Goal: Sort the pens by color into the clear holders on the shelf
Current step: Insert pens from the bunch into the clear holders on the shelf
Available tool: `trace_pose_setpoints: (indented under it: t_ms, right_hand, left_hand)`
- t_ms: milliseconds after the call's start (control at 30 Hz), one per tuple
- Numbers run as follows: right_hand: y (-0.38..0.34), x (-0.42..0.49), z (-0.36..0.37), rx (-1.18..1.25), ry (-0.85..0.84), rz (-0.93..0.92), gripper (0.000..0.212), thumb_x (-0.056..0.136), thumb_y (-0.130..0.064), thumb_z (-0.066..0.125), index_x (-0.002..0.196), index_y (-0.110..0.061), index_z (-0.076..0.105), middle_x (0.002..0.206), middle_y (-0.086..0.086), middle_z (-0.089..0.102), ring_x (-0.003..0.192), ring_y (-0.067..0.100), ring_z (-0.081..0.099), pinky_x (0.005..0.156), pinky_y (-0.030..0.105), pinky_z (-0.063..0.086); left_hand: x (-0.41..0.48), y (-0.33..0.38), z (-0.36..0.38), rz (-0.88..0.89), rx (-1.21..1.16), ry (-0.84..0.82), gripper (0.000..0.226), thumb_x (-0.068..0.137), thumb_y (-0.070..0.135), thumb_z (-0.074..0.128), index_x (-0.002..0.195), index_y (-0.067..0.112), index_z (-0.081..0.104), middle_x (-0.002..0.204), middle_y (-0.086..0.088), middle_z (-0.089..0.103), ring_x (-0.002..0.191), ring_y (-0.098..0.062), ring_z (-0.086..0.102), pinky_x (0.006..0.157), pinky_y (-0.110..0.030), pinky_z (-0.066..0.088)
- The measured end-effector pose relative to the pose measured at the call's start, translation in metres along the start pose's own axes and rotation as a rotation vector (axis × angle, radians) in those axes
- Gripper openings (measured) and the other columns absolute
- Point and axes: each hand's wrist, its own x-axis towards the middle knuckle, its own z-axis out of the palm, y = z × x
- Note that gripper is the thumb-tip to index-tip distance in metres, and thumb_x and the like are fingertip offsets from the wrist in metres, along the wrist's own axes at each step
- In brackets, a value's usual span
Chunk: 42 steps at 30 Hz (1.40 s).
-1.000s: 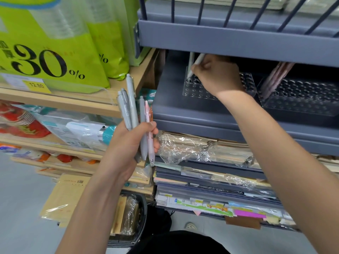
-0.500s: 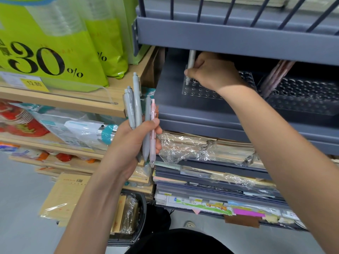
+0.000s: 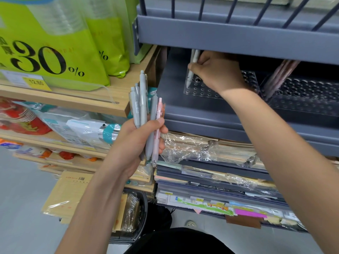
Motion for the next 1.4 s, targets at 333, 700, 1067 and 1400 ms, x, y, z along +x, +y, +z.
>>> trace_pose_setpoints:
  t_ms: [333,700,1067,1400]
  right_hand:
    - [0.007,0.000,0.003,0.012,-0.009,-0.086,0.030,0.089,-0.043,0.060,0.087,-0.013,0.064,0.084,0.003,0.070,0.080,0.022,0.065,0.081,0.037,0.052]
    - [0.008,0.004,-0.001,-0.094,-0.077,-0.170,0.024,0.094,-0.042,0.053,0.082,-0.022,0.048,0.064,-0.009,0.048,0.072,0.019,0.053,0.067,0.027,0.032]
    - [0.016,-0.060,-0.037,0.476,-0.239,-0.022,0.025,0.085,-0.045,0.068,0.073,-0.024,0.070,0.069,-0.008,0.071,0.042,0.000,0.050,0.045,0.017,0.037]
    - [0.076,-0.096,-0.062,0.673,-0.323,0.036,0.007,0.085,-0.032,0.073,0.085,-0.025,0.073,0.069,-0.009,0.068,0.058,0.005,0.056,0.054,0.019,0.045]
  left_hand:
    - [0.004,-0.006,0.013,-0.010,0.015,-0.024,0.008,0.093,0.016,0.068,0.097,0.009,0.067,0.074,-0.006,0.068,0.048,-0.016,0.056,0.045,-0.024,0.049]
    - [0.006,-0.014,0.025,0.024,0.002,-0.083,0.016,0.088,0.018,0.071,0.099,0.007,0.069,0.080,-0.011,0.073,0.048,-0.017,0.056,0.044,-0.024,0.047]
    - [0.003,-0.014,0.031,0.087,0.069,-0.152,0.010,0.089,0.026,0.069,0.092,0.030,0.078,0.096,-0.013,0.076,0.057,-0.018,0.063,0.047,-0.023,0.049]
    - [0.013,-0.027,0.083,0.094,0.100,-0.241,0.022,0.091,0.026,0.065,0.108,0.013,0.070,0.105,-0.013,0.077,0.080,-0.029,0.076,0.059,-0.027,0.059]
